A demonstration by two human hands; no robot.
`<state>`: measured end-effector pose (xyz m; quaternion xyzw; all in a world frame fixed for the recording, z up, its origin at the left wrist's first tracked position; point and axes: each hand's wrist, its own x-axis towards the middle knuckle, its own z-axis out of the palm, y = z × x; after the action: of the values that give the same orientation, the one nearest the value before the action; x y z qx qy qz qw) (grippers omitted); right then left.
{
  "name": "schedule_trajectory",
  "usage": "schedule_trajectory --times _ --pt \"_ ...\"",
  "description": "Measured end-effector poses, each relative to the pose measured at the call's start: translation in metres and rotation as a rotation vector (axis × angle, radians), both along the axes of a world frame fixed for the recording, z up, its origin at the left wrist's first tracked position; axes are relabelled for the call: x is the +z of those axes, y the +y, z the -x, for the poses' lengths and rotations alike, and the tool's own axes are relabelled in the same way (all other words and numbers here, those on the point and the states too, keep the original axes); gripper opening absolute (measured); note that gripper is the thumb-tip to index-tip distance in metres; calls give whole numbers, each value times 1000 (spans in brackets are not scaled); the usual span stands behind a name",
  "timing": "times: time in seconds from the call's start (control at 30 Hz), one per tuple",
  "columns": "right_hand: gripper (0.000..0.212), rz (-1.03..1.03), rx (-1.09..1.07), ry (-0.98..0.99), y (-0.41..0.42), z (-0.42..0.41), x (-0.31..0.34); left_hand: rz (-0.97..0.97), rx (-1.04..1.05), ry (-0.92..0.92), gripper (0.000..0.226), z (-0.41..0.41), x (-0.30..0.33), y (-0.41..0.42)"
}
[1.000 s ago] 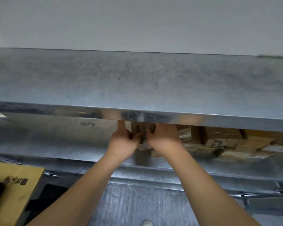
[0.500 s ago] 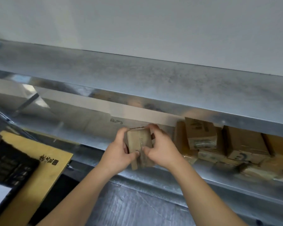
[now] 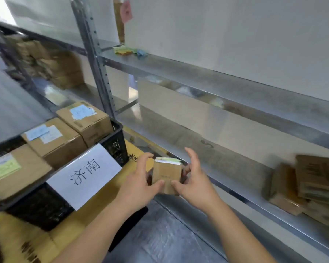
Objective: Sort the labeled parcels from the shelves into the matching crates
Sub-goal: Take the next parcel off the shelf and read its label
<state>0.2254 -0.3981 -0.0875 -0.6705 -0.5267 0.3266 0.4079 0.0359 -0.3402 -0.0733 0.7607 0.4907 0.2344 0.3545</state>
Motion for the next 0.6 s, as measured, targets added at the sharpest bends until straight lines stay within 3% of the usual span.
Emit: schedule_trajectory --times 0.07,0.2,0.43,0.6 --pt "105 14 107 -21 4 31 1 1 3 4 92 39 3 -7" --pt "97 1 230 -143 8 93 2 -16 36 8 100 106 5 -23" --pt "82 -77 381 -91 18 189 11 -123 210 48 67 204 3 -44" --pt "67 -135 461 -35 29 245 23 -195 371 53 56 250 0 -47"
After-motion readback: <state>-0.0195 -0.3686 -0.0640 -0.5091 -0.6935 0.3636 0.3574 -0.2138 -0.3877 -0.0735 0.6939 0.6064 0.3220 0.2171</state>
